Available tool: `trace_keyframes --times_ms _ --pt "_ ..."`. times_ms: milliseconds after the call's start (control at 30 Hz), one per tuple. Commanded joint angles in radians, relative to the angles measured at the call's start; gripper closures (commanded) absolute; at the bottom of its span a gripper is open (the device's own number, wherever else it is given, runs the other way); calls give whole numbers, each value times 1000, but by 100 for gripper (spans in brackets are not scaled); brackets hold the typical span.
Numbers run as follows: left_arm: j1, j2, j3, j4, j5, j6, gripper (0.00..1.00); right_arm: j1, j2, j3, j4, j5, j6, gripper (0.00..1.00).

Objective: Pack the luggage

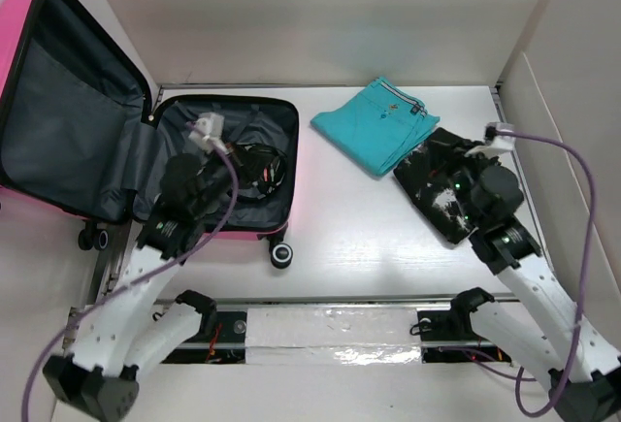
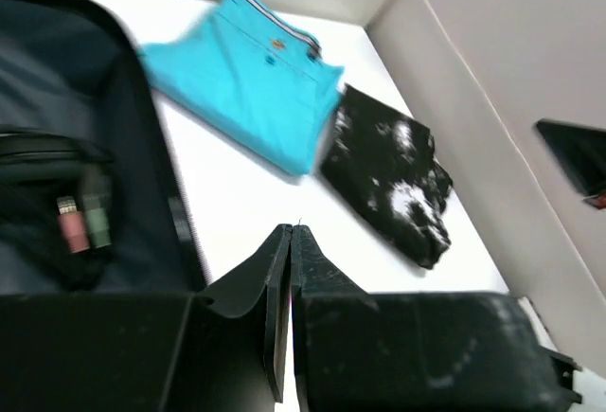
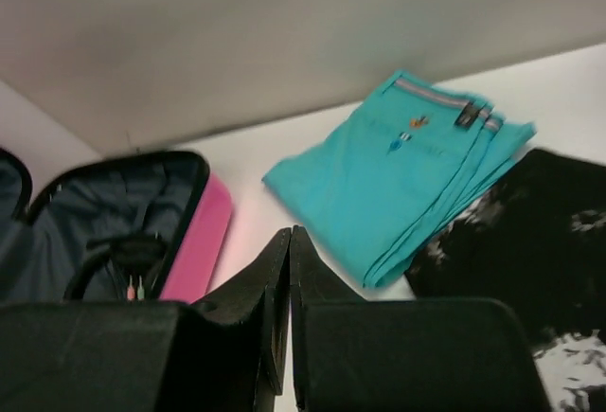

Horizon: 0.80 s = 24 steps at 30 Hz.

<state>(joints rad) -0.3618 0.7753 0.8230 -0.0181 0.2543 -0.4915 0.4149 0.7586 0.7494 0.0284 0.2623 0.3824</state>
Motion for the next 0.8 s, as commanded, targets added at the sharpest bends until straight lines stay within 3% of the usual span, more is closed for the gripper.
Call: trace_keyframes --times_ms 0,33,67,133,167,300,333,400,433,533,600,767 --pt "-197 140 119 106 -140 -32 100 -37 -60 73 -99 67 -50 92" --pt "-379 256 152 89 -328 -29 100 -47 -74 77 -104 69 -54 92" --pt "-476 328 247 77 -439 -18 100 -60 -103 77 -98 75 -57 92" --pt "-636 535 361 20 -757 -27 100 -70 -128 62 -91 81 -56 92" --pt "-666 594 445 20 -785 -47 100 -80 -139 54 -90 78 -56 90" --pt "-562 755 449 116 -627 -220 79 -80 -182 18 -108 97 -50 82" --pt "-536 800 436 171 -562 -257 69 -80 -200 4 -108 104 -47 76" --pt "-478 847 421 214 -515 -335 62 -71 -215 -2 -97 115 -48 65" --pt "-464 902 426 225 -497 -354 51 -62 -228 -4 -96 118 -48 50" --pt "-424 1004 475 198 -535 -407 33 -51 -235 -16 -87 134 -47 31" --pt "-410 1050 514 195 -561 -439 29 -51 -232 -19 -82 112 -46 29" --pt "-374 1217 668 52 -616 -541 30 -51 -226 -35 -78 92 -45 29"
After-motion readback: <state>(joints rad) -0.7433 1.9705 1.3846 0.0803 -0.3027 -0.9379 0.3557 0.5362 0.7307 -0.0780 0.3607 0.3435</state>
